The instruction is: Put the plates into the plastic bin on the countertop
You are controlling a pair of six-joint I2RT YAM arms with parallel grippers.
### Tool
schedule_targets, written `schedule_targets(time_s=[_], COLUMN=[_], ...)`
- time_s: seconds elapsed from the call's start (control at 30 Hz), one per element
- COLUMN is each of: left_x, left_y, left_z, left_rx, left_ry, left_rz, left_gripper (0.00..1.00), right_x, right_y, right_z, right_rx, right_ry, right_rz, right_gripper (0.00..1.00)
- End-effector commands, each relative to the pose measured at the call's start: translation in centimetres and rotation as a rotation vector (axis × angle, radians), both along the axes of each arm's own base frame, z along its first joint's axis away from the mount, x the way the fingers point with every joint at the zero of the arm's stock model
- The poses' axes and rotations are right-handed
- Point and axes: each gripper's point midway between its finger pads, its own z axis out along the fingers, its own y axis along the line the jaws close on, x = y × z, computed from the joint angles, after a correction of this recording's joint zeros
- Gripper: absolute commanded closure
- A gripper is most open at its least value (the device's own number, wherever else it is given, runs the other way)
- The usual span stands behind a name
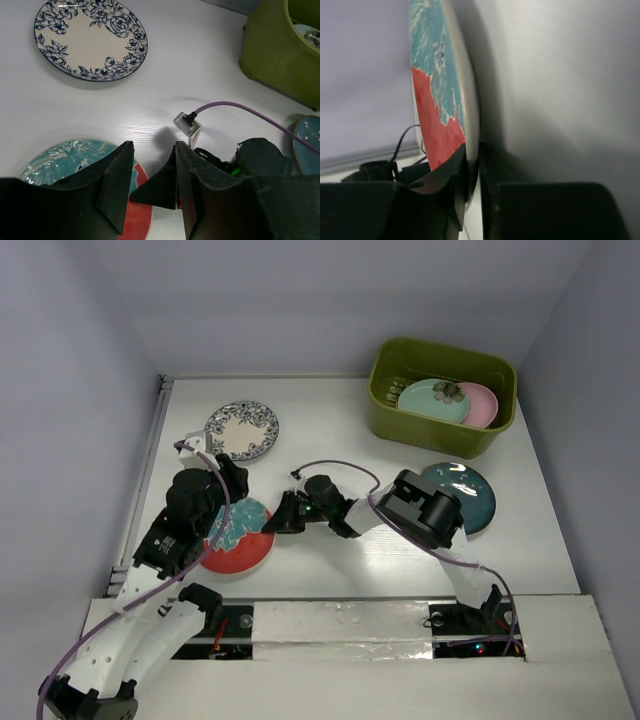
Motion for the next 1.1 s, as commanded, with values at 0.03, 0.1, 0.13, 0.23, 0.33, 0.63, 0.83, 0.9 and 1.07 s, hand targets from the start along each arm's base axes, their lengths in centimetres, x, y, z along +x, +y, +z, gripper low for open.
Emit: schedule_targets(time_s=[0.03, 0.1, 0.13, 0.23, 0.33, 0.63, 0.83, 0.9, 1.07], left_x=[0.7, 0.6, 0.6, 0.4, 0.3, 0.2, -0.2, -0.3, -0.6], left_y=[0.6, 0.9, 1.3, 2.0, 2.3, 2.5, 2.2, 2.2, 2.5], left_z=[2.0, 2.3, 2.3, 3.1, 3.3, 3.7, 4.0, 4.0, 4.3], left_rx=[-0.033, -0.045, -0.048, -0.068, -0.079, -0.124, -0.132, -0.130, -0.128], left_ry=[-0.062, -0.073, -0.078, -0.109, -0.115, -0.121, -0.137, -0.139, -0.151], left_rz=[0.023, 0.033, 0.047, 0.073, 0.086, 0.112, 0.087, 0.083, 0.094], left_gripper=[0.64, 0.63, 0.62, 0.61, 0.61, 0.63, 0.61, 0.61, 0.61], right_x=[-0.2, -0.2, -0.1, 1.8, 5.7, 16.7, 23.1, 24.3, 26.3], right_y=[1.2, 0.9, 0.8, -0.7, -4.5, -24.7, -39.0, -43.6, -48.7], right_z=[2.6, 3.9, 4.8, 10.1, 16.1, 29.2, 31.1, 31.0, 30.7], right_rx=[0.093, 0.112, 0.118, 0.152, 0.205, 0.104, -0.139, -0.230, -0.294], right_ry=[-0.010, -0.031, -0.047, -0.139, -0.226, -0.498, -0.537, -0.536, -0.498], right_rz=[0.024, 0.014, 0.008, -0.056, -0.172, -0.641, -0.969, -1.069, -1.131], right_gripper=[0.90, 1.00, 1.00, 1.00, 1.00, 1.00, 1.00, 1.00, 1.00])
